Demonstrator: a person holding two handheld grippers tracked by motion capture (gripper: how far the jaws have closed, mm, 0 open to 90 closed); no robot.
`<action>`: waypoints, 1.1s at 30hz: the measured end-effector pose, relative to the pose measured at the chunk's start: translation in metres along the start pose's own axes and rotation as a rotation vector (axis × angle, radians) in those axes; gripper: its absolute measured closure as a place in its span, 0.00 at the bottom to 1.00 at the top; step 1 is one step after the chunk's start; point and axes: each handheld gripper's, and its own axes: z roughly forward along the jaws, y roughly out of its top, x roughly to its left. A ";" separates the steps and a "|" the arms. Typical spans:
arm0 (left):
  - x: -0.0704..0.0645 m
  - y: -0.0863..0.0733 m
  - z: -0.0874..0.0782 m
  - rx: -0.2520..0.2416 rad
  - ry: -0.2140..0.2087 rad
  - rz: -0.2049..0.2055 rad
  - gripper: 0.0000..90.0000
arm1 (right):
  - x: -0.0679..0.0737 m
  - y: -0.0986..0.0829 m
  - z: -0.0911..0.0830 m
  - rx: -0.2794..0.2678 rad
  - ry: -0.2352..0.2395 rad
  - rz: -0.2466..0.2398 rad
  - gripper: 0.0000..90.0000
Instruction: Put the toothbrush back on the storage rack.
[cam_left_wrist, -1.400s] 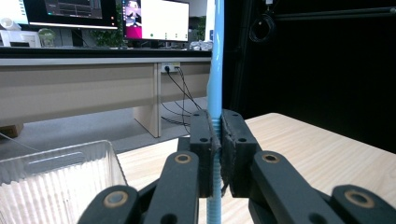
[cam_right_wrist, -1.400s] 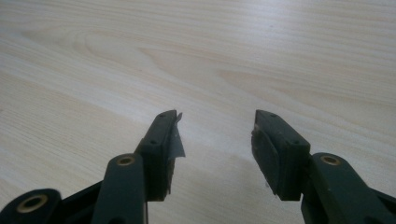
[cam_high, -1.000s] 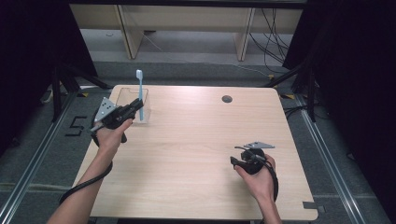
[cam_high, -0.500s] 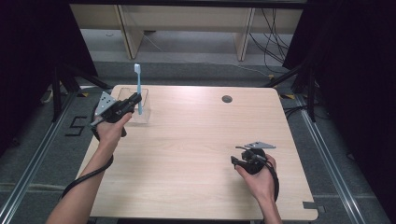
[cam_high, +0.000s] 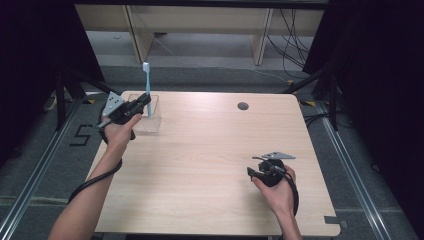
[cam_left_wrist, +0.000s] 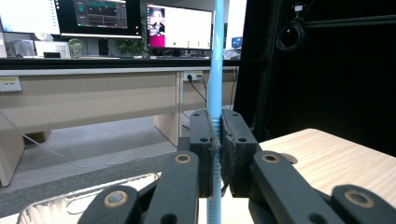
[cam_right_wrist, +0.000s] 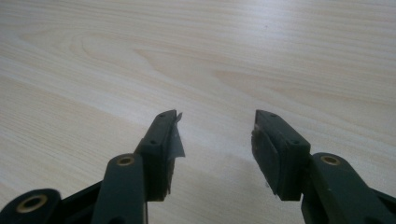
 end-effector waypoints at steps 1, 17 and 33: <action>0.001 0.000 0.001 0.003 0.003 0.000 0.93 | 0.000 0.000 0.000 0.000 0.004 -0.002 0.57; 0.011 -0.006 0.013 0.013 0.026 -0.013 0.93 | 0.001 0.000 0.000 0.000 0.002 -0.007 0.57; 0.016 -0.012 0.018 0.011 0.037 -0.034 0.93 | 0.001 -0.001 0.003 -0.004 0.014 0.001 0.57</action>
